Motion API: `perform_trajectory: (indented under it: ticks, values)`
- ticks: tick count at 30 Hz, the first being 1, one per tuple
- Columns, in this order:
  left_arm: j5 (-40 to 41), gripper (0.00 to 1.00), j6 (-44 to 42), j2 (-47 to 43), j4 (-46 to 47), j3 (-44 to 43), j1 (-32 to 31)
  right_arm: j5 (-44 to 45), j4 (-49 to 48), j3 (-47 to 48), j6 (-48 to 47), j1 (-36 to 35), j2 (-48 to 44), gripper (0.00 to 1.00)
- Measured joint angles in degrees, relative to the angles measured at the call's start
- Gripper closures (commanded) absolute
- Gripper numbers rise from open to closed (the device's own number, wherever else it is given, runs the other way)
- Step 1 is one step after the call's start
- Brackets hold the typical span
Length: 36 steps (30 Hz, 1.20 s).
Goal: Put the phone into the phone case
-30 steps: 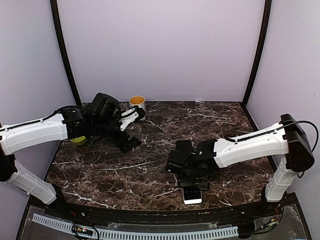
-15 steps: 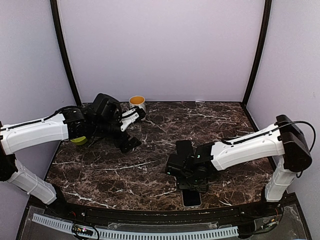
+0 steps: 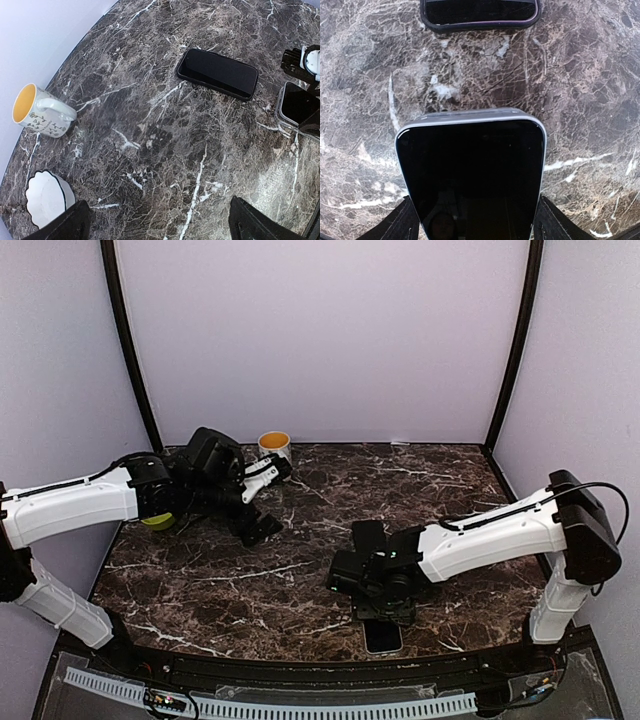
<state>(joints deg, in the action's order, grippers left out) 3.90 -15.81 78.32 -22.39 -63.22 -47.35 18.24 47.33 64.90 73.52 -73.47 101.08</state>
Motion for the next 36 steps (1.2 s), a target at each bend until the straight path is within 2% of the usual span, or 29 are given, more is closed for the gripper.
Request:
perform_trajectory:
  ticks: [5, 11, 17, 19, 21, 22, 23, 25, 31, 33, 36]
  values:
    - [0.00, 0.01, -0.02, 0.07, 0.00, 0.00, 0.00, -0.46, -0.33, 0.00, -0.66, 0.00, 1.49, 0.27]
    - [0.00, 0.01, -0.02, 0.31, 0.00, 0.00, 0.00, -0.46, 0.50, 0.26, -1.14, 0.00, 1.66, 0.04]
    - [-0.02, 0.01, -0.02, 0.35, -0.02, 0.02, 0.00, -0.61, 4.28, 2.69, -2.91, 0.00, 1.46, 0.02]
    - [-0.02, 0.01, -0.02, 0.35, -0.02, 0.02, 0.00, -0.66, 6.29, 4.15, -4.02, -0.02, 1.40, 0.06]
    - [-0.02, 0.01, -0.02, 0.37, -0.02, 0.02, 0.00, -0.68, 8.50, 5.86, -5.01, -0.26, 1.36, 0.16]
    - [-0.02, 0.01, -0.02, 0.37, -0.02, 0.04, 0.00, -0.79, 9.60, 6.84, -5.53, -0.55, 1.29, 0.23]
    - [-0.02, 0.01, -0.02, 0.37, -0.02, 0.07, 0.00, -1.11, 10.36, 7.65, -5.97, -1.01, 1.20, 0.35]
    - [-0.02, 0.01, -0.04, 0.42, -0.02, 0.07, 0.00, -2.58, 10.84, 8.37, -7.10, -2.08, 0.90, 0.51]
    - [-0.02, 0.01, -0.04, 0.72, -0.02, 0.07, 0.00, -9.05, 8.87, 7.26, -7.65, -5.25, 0.68, 0.89]
    - [-0.02, 0.01, -0.04, 0.85, -0.04, 0.09, 0.00, -10.47, 7.69, 5.95, -7.45, -5.51, 0.68, 0.95]
    - [-0.02, 0.01, -0.04, 0.96, -0.04, 0.09, 0.00, -12.17, 5.64, 4.22, -7.26, -5.51, 0.70, 0.97]
